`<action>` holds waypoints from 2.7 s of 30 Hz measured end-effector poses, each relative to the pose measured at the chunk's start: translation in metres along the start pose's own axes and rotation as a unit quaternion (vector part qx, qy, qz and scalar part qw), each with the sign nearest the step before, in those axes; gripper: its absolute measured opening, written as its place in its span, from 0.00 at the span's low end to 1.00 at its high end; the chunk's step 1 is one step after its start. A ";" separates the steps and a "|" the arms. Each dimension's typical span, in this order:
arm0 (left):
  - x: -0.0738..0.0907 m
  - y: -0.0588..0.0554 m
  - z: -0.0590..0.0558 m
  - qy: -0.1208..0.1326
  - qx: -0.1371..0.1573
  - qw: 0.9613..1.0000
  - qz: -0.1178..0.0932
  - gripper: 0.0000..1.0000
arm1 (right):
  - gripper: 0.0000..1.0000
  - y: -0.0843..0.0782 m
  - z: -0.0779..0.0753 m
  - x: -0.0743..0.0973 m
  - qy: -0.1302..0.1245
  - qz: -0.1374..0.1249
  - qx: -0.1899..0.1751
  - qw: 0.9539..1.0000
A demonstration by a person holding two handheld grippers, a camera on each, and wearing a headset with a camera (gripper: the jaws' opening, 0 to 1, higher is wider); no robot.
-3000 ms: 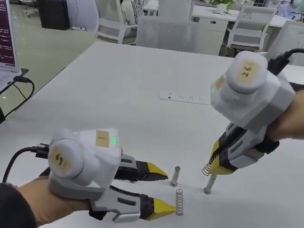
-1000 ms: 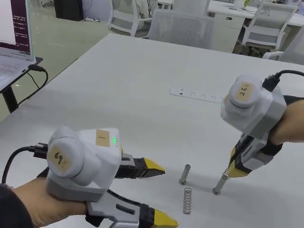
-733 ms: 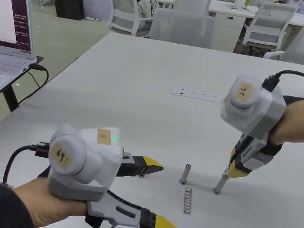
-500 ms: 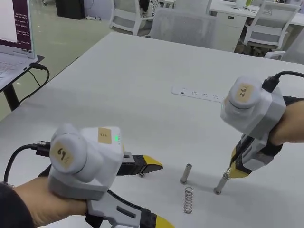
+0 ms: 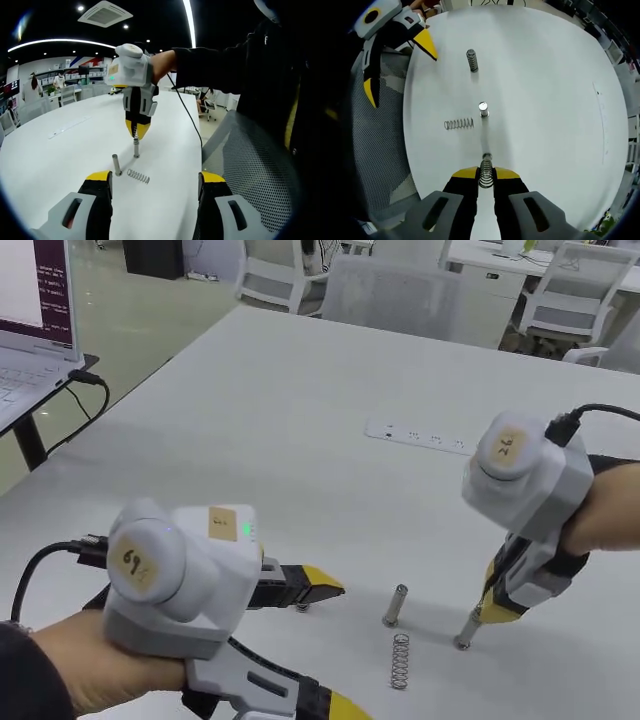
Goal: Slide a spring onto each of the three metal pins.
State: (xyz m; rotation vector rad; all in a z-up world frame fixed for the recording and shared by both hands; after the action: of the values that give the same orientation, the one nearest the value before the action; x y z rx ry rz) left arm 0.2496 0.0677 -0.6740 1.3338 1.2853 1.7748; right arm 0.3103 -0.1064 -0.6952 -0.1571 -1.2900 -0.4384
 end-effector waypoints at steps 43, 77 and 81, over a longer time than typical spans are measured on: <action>0.001 -0.002 0.001 0.005 -0.003 1.000 0.006 0.62 | 0.11 -0.004 -0.016 -0.035 -0.014 0.006 -0.007 1.000; -0.004 -0.005 -0.004 -0.009 -0.006 1.000 0.015 0.60 | 0.28 -0.003 0.000 -0.009 -0.055 -0.048 -0.002 0.997; -0.004 -0.005 -0.004 -0.009 -0.007 1.000 0.015 0.60 | 0.28 -0.001 0.005 -0.003 -0.056 -0.063 0.001 0.996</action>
State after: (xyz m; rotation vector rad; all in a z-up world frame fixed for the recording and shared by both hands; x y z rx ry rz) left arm 0.2464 0.0647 -0.6802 1.3663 1.2464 1.7845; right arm 0.3043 -0.1050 -0.6972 -0.1009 -1.4150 -0.5426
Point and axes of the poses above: the centre of the closed fingertips' face, and the gripper's own axes: x roughly backward along the fingers, z roughly to its left, y roughly out of its top, the point moved 5 cm from there along x, roughly backward along the fingers, and after that the axes turned 15 degrees about y, right-handed, at the moved point
